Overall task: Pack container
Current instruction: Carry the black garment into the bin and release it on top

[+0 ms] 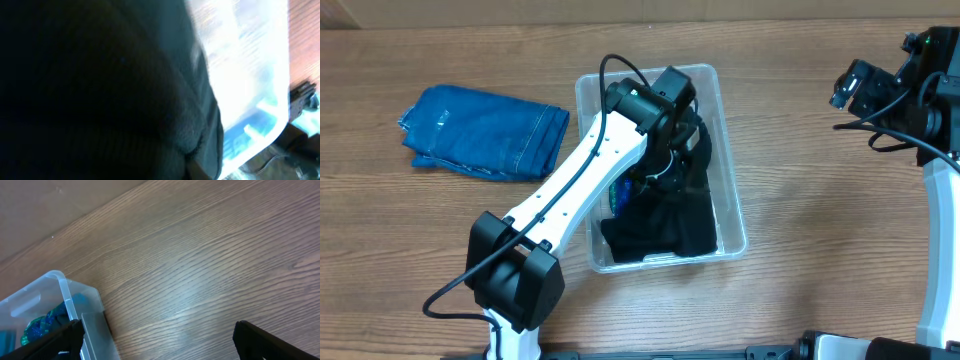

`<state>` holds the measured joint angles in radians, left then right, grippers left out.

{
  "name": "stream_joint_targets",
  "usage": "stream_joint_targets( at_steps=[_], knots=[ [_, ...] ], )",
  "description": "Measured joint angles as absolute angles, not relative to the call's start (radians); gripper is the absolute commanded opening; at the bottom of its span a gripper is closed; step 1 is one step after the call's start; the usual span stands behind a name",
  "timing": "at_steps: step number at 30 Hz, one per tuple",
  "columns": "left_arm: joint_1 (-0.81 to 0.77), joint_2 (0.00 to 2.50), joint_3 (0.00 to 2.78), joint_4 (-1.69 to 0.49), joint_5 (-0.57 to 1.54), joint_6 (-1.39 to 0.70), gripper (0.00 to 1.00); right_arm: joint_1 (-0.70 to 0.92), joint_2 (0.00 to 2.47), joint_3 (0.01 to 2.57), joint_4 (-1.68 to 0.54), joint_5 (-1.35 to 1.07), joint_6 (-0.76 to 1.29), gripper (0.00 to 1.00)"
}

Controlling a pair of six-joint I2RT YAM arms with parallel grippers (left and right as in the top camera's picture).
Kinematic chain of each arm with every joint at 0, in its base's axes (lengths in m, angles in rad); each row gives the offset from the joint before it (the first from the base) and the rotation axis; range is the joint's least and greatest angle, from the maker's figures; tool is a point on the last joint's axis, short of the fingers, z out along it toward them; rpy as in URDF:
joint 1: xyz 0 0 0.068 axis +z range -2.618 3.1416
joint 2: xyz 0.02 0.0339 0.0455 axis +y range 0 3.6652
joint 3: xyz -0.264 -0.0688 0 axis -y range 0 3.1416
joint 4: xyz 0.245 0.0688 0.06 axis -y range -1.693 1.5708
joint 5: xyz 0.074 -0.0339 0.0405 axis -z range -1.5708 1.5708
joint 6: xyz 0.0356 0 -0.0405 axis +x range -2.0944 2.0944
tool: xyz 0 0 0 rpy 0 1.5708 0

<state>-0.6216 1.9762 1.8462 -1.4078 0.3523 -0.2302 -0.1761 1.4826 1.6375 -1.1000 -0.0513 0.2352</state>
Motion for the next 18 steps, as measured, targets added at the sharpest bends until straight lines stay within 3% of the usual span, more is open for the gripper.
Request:
stream_joint_targets(
  at_steps=[4,8,9,10,11,12,18],
  knots=[
    [-0.622,1.959,1.846,-1.513,0.269,-0.229,1.00,-0.176,1.483,1.637,-1.100,-0.051,0.235,1.00],
    [-0.621,1.855,1.875,-1.478,0.137,-0.236,1.00,-0.176,1.483,1.637,-1.100,-0.049,0.235,1.00],
    [-0.621,1.806,1.899,-1.423,0.107,-0.236,0.79,-0.176,1.483,1.637,-1.100,-0.048,0.235,1.00],
    [-0.621,1.784,1.905,-1.382,0.103,-0.225,0.34,-0.176,1.483,1.637,-1.100,-0.048,0.235,1.00],
    [-0.621,1.764,1.913,-1.302,0.104,-0.199,0.14,-0.176,1.483,1.637,-1.100,-0.048,0.236,1.00],
    [-0.622,1.761,1.918,-1.263,0.104,-0.179,0.04,-0.176,1.483,1.637,-1.100,-0.048,0.235,1.00],
    [-0.622,1.889,1.919,-1.247,0.102,-0.119,0.04,-0.176,1.483,1.637,-1.100,-0.048,0.235,1.00]
  ],
)
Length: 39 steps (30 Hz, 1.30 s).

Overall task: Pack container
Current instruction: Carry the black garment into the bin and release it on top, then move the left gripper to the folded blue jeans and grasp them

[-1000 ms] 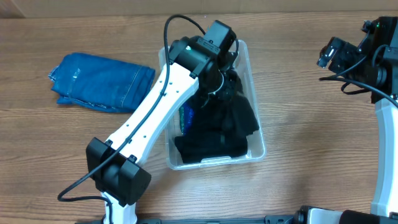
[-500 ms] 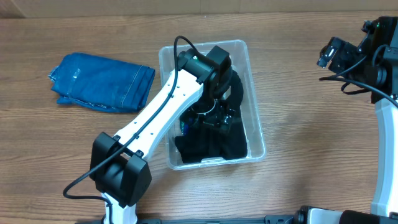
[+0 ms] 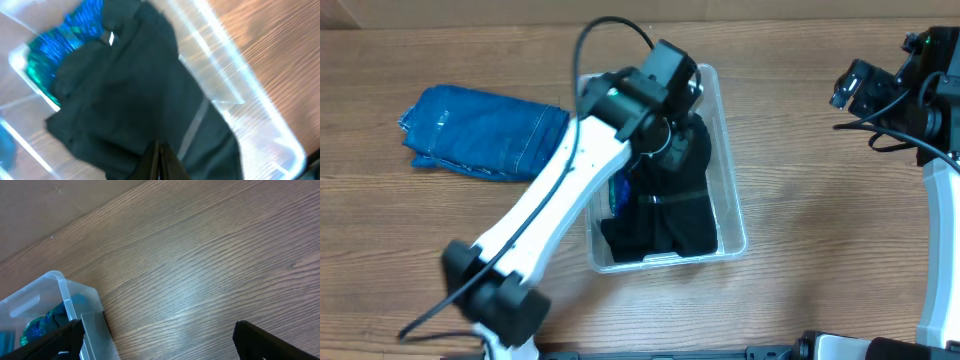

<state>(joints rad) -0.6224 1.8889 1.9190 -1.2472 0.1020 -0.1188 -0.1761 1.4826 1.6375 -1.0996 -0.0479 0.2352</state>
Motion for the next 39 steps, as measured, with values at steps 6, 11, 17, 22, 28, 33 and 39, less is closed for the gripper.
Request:
stream_joint_targets(
  at_steps=[6,11,17,22,28,33,39],
  knots=[
    [-0.616,2.175,1.880,-1.412,0.080,-0.125,0.04,-0.176,1.483,1.637,-1.100,-0.048,0.235,1.00],
    [-0.609,2.241,1.881,-1.420,0.048,-0.139,0.04,-0.176,1.483,1.637,-1.100,-0.047,0.235,1.00],
    [-0.609,2.212,1.873,-1.402,0.025,-0.143,0.20,-0.176,1.483,1.637,-1.100,-0.048,0.235,1.00],
    [-0.594,1.995,1.855,-1.316,-0.031,-0.150,1.00,-0.176,1.483,1.637,-1.100,-0.048,0.235,1.00],
    [-0.330,1.669,1.862,-1.338,-0.075,-0.263,1.00,-0.176,1.483,1.637,-1.100,-0.048,0.236,1.00],
    [0.039,1.694,1.797,-1.343,-0.019,-0.483,1.00,-0.176,1.483,1.637,-1.099,-0.048,0.235,1.00],
    [0.327,1.712,1.443,-1.005,0.134,-0.521,1.00,-0.176,1.483,1.636,-1.100,-0.047,0.235,1.00]
  ],
)
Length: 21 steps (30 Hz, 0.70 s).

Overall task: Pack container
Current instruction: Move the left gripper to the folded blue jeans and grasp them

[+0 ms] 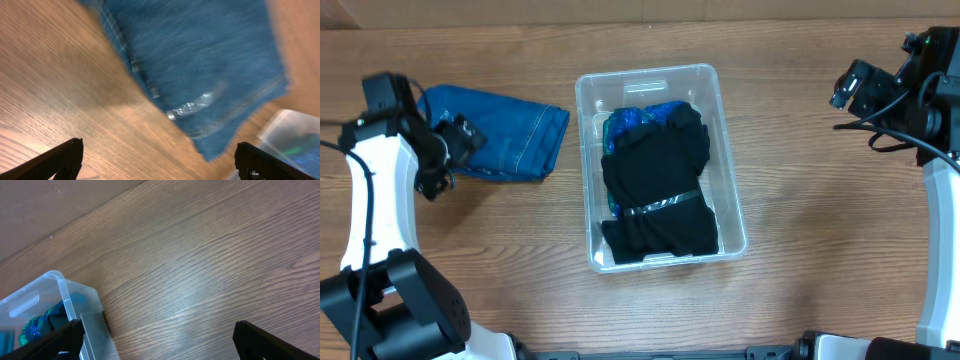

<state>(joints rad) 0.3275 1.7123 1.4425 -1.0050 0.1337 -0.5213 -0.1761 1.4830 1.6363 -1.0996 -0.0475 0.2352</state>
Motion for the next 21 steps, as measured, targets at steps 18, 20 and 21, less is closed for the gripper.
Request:
stream_joint_targets(
  at_steps=[18,20,21],
  knots=[
    [0.395,1.944,1.151,-0.258,0.364,-0.614,0.73,-0.176,1.526,1.636,-1.095,-0.047,0.235,1.00],
    [0.397,1.968,1.151,-0.189,0.388,-0.629,0.43,-0.176,1.534,1.636,-1.094,-0.048,0.235,1.00],
    [0.396,1.975,1.150,-0.155,0.399,-0.632,0.13,-0.176,1.534,1.636,-1.093,-0.048,0.235,1.00]
  ],
)
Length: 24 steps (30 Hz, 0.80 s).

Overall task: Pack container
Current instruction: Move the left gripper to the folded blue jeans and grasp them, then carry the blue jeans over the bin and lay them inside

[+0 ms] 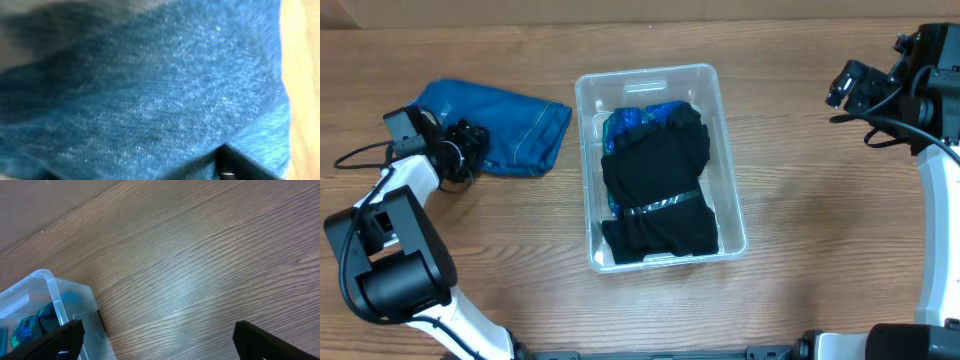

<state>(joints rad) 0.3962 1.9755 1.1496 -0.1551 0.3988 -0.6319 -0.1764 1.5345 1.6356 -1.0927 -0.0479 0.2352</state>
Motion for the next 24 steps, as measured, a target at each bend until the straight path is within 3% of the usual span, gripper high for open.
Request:
stream_joint_targets(
  at_steps=[1,5,9,16,20,24],
  knots=[
    [0.396,1.982,1.150,-0.121,0.421,-0.635,0.04,-0.176,1.534,1.636,-1.093,-0.047,0.235,1.00],
    [0.396,1.983,1.158,-0.101,0.486,-0.637,0.04,-0.176,1.534,1.636,-1.096,-0.048,0.235,1.00],
    [0.392,1.923,1.167,-0.215,0.511,-0.619,0.04,-0.176,1.534,1.636,-1.100,-0.048,0.235,1.00],
    [0.346,1.477,1.163,-0.519,0.536,-0.518,0.04,-0.176,1.534,1.636,-1.100,-0.048,0.235,1.00],
    [0.215,1.196,1.163,-0.585,0.536,-0.432,0.04,-0.176,1.534,1.636,-1.100,-0.047,0.235,1.00],
    [0.027,1.169,1.239,-0.650,0.474,-0.414,0.04,-0.176,1.534,1.636,-1.100,-0.048,0.235,1.00]
  ],
)
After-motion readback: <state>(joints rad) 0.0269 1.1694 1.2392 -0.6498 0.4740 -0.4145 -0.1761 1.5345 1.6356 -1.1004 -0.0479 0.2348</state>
